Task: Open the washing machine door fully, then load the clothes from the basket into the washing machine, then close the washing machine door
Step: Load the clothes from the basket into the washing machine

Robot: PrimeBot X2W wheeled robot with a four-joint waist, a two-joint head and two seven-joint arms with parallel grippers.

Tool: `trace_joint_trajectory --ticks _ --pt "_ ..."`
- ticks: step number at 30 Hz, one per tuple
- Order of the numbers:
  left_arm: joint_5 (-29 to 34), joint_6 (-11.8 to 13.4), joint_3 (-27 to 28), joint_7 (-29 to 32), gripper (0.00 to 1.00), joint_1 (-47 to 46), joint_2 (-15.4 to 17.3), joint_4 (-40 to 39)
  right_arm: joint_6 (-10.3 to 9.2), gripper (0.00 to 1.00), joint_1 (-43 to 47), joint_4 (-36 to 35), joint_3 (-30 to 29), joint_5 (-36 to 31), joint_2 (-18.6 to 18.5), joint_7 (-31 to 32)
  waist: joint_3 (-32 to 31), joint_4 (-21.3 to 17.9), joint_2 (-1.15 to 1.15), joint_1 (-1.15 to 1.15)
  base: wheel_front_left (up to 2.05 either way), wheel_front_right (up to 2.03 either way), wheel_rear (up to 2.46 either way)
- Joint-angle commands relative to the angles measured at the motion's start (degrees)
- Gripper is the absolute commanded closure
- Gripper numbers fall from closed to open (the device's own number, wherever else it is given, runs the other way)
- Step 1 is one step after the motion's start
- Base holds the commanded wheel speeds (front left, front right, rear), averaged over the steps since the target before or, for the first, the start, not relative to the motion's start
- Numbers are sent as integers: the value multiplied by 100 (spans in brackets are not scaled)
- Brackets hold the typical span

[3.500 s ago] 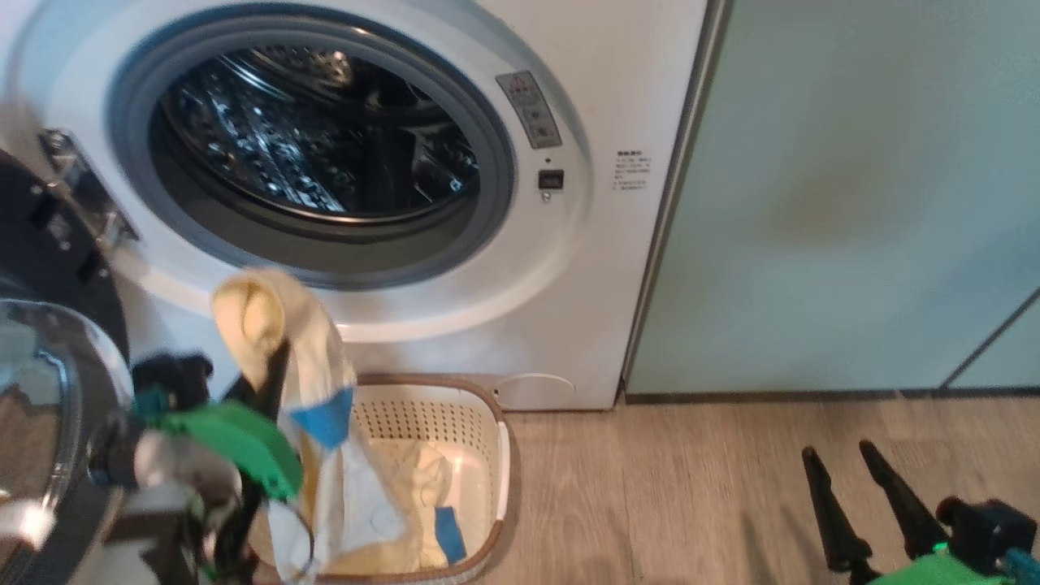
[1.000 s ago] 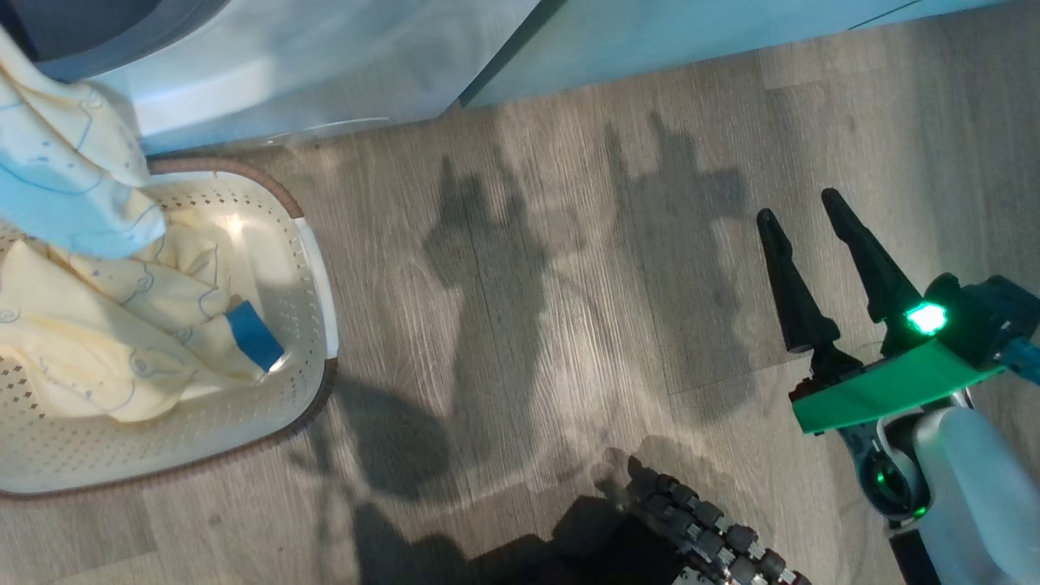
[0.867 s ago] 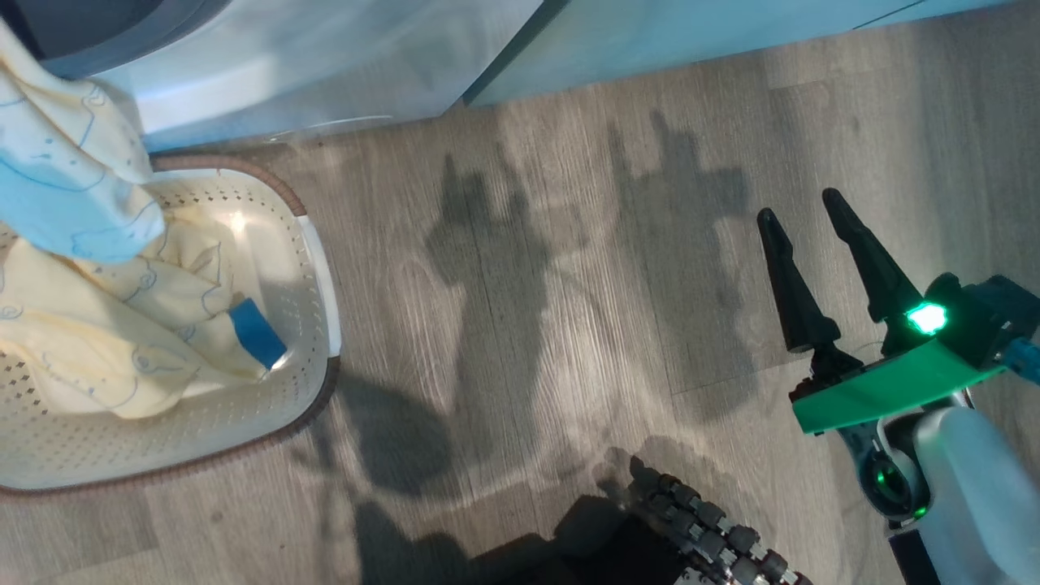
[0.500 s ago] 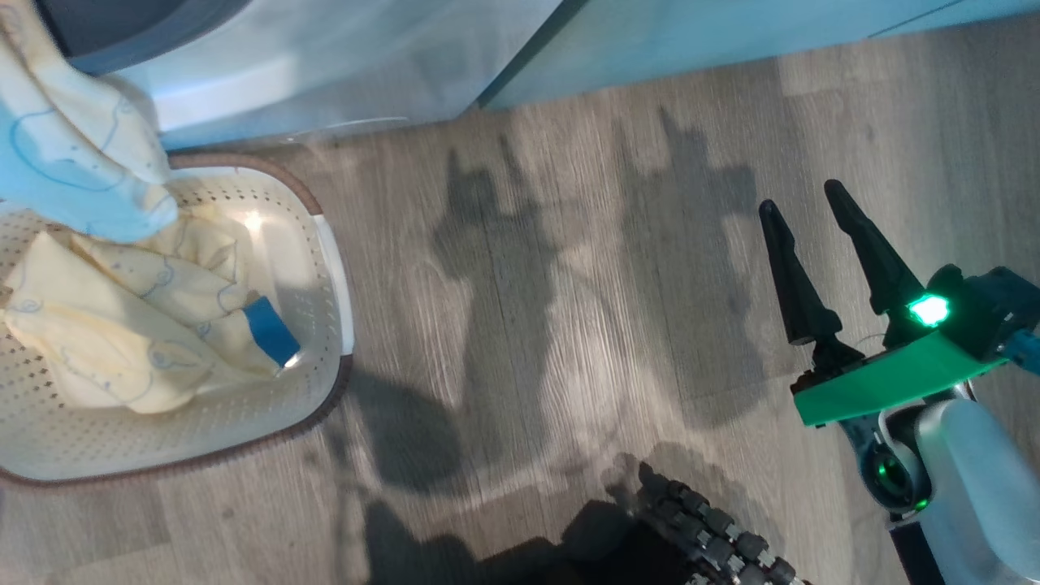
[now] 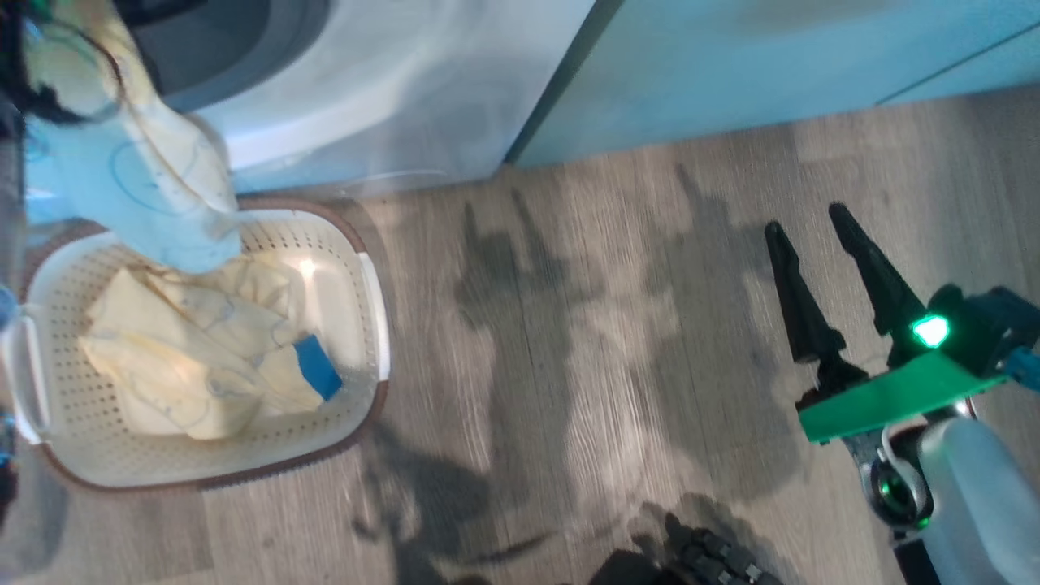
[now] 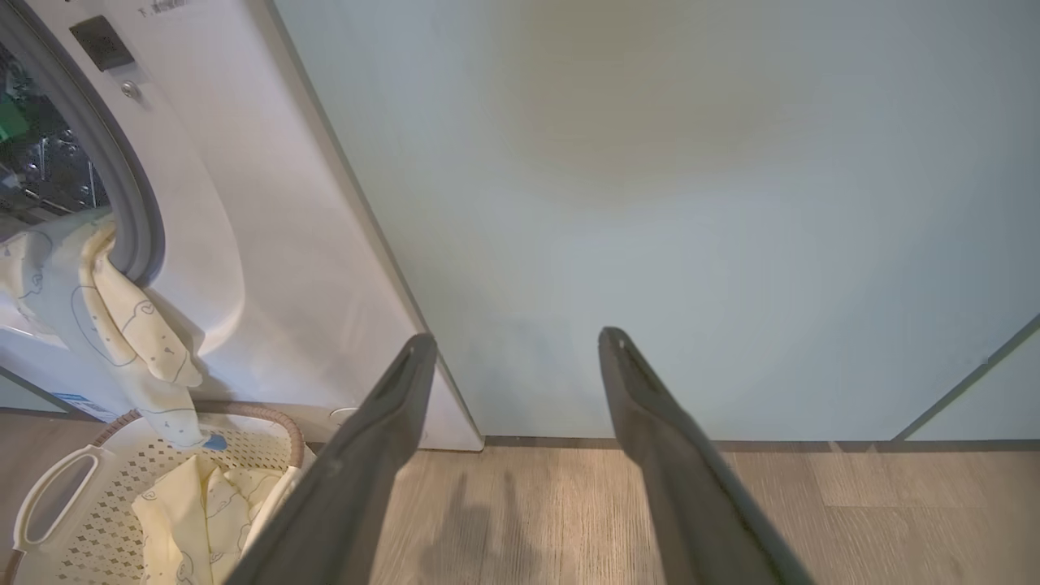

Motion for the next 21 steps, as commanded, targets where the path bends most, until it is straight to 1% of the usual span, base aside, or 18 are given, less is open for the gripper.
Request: trace_joint_trajectory --ticks 1,6,15,19,21 --pt "8 -46 -33 -7 0 105 150 -92 3 0 228 -98 6 1 -114 -54 -245 107 0 0 0 0 0" --pt "-40 -59 -83 -31 0 380 -9 -39 3 0 346 -72 -32 -3 -146 -54 -478 218 0 0 0 0 0" --pt "-178 -88 -202 -79 0 1045 -416 -57 3 0 621 0 -71 11 -198 -54 -1051 467 0 0 0 0 0" --pt "-233 -93 -237 -90 0 1497 -546 -244 3 0 763 29 -79 15 -208 -54 -1331 540 0 0 0 0 0" --pt "-290 -95 -210 -92 0 1948 -589 -548 3 0 885 48 -85 14 -214 -54 -1534 578 0 0 0 0 0"
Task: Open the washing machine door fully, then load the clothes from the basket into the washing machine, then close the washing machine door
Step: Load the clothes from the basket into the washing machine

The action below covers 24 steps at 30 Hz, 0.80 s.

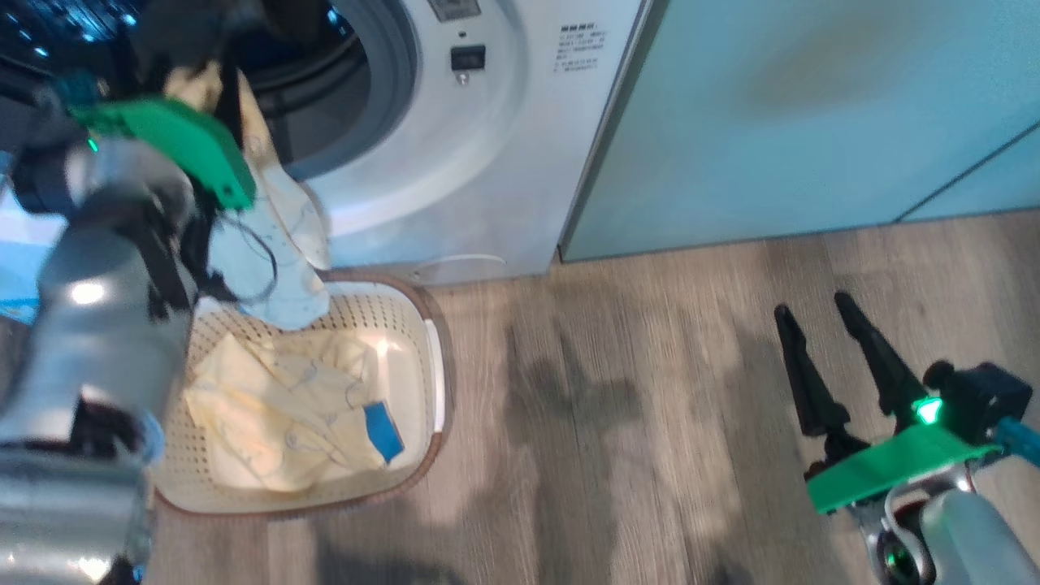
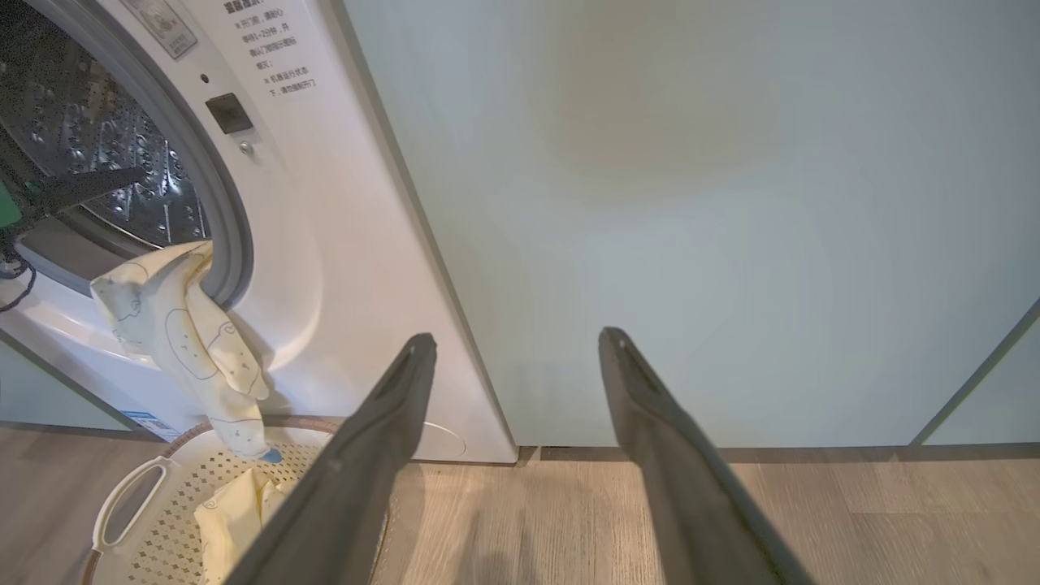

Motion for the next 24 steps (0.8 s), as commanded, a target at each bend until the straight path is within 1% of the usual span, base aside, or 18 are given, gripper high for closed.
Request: trace_joint_trajectory --ticks 1,7,12,19,24 --pt "-82 -2 124 -50 0 173 216 -303 3 0 106 -128 62 15 -126 -54 -220 71 0 1 0 0 0" --pt "-236 -4 297 -51 0 1359 129 -1084 3 0 390 -138 -21 23 -195 -54 -620 191 0 1 0 0 0" --pt "-241 -2 472 -52 0 2273 55 -1933 3 0 626 -190 -146 13 -236 -54 -884 355 0 1 0 0 0" --pt "-245 67 928 -52 0 3477 -176 -3291 3 0 826 -277 -259 -29 -251 -54 -1086 556 0 1 0 0 0" --pt "-142 59 1183 -52 0 4247 -306 -3986 3 0 963 -329 -319 -70 -216 -54 -1228 648 0 1 0 0 0"
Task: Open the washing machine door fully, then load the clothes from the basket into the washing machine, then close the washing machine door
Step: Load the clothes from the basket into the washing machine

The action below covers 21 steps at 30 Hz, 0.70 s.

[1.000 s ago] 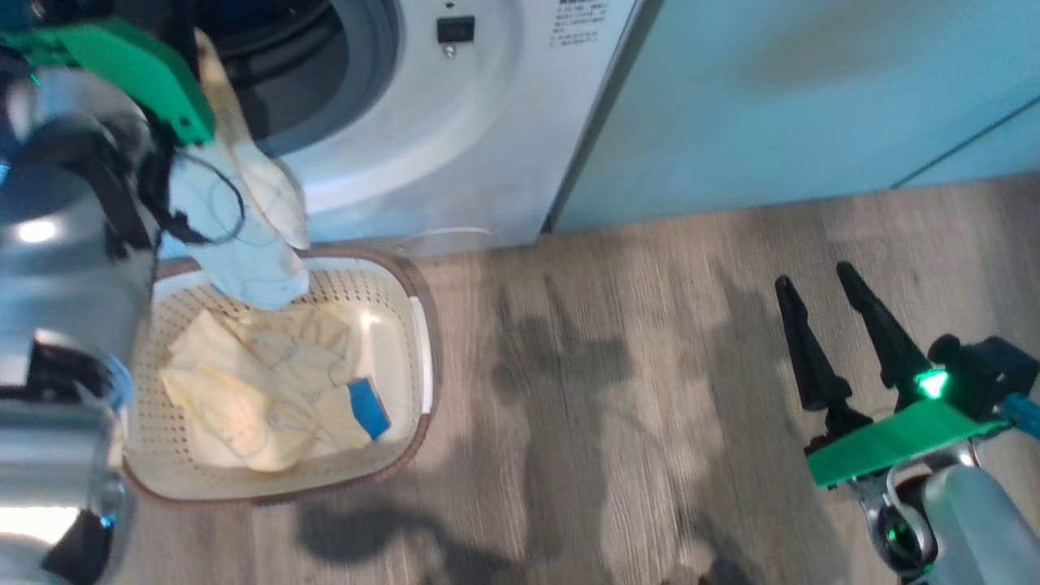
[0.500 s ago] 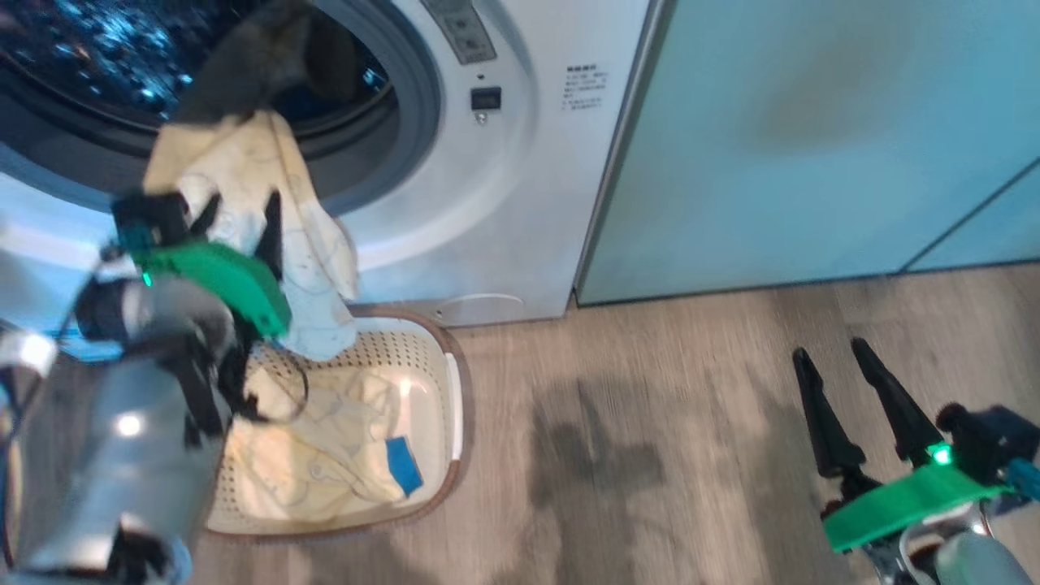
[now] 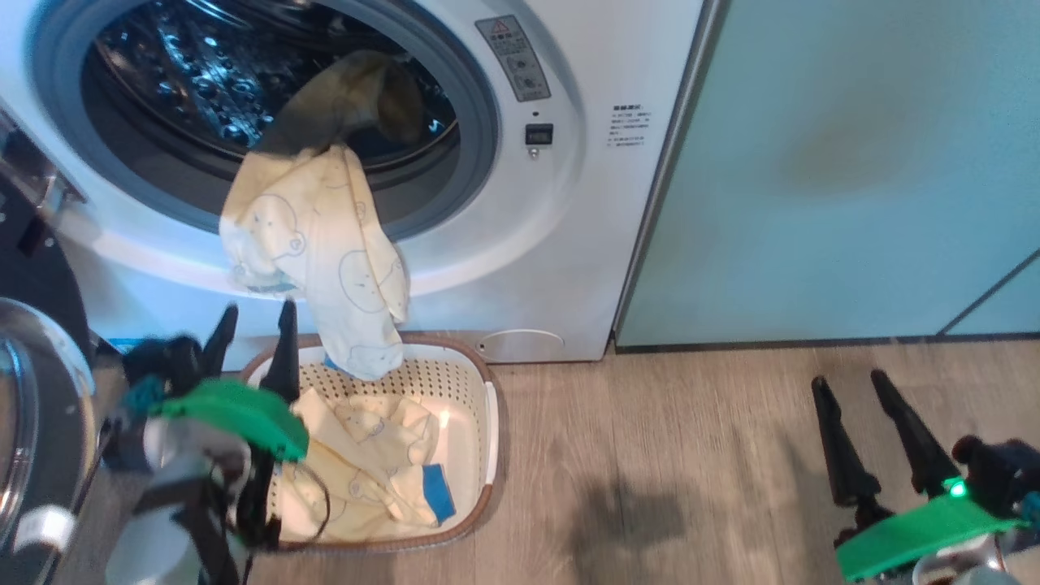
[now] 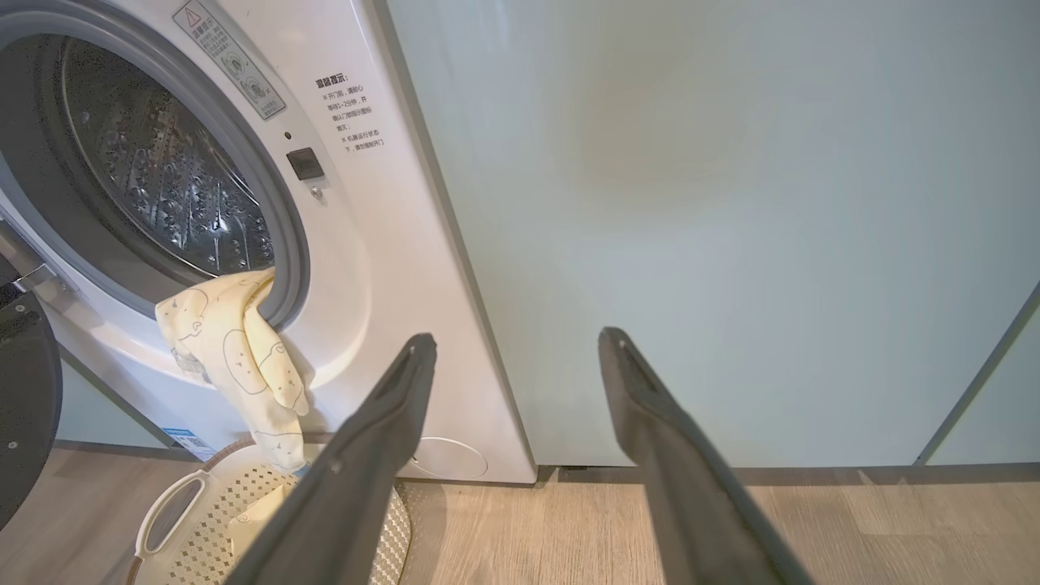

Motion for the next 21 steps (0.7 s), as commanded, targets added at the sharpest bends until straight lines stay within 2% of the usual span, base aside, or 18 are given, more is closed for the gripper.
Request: trace_joint_trajectory --ticks 1,11,21 --pt "69 2 293 -52 0 58 118 -338 3 0 72 -183 61 -54 -86 -55 -80 41 0 1 0 0 0" --pt "183 -46 477 -52 0 894 -38 -1112 3 0 291 -253 -28 -101 -42 -55 -282 75 0 1 0 0 0" --pt "183 -57 489 -52 0 1315 -201 -1300 3 0 375 -257 -64 -93 -70 -55 -378 25 0 1 0 0 0"
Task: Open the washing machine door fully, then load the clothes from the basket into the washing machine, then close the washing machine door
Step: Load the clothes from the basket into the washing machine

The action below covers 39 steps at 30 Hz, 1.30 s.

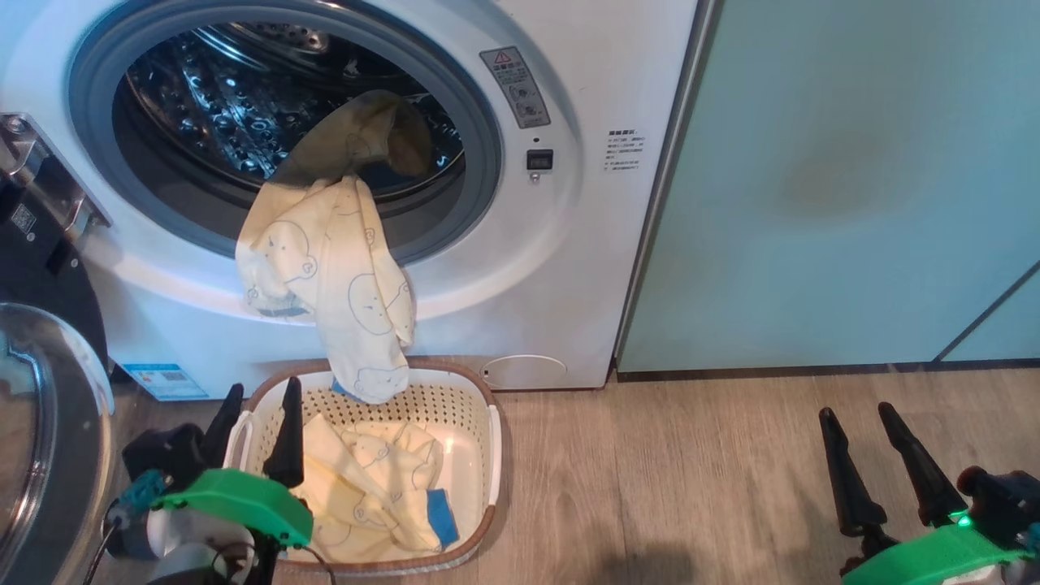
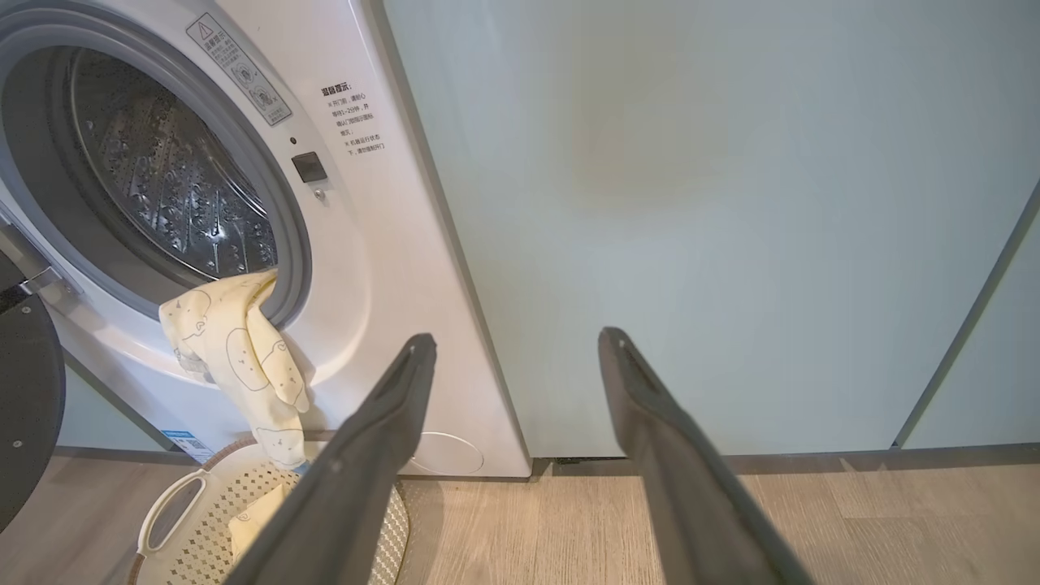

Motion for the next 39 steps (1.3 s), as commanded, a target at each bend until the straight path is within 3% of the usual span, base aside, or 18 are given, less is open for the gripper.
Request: trace_joint_trajectory --ticks 1,11,17,39 --pt "46 -5 177 -52 0 -80 60 -215 3 0 -25 -194 86 -16 -92 -55 7 -4 0 0 0 0 0" --pt "-34 -6 32 -52 0 -48 103 -154 3 0 -75 -182 91 -5 -81 -55 114 -20 0 0 0 0 0" --pt "-201 -6 -276 -34 0 -191 226 352 3 0 -158 -203 126 6 -71 -55 279 -76 0 0 0 0 0" --pt "-1543 -6 -1232 843 0 -2629 1020 2429 3 0 -854 -254 400 20 18 -55 1824 -712 0 0 0 0 0"
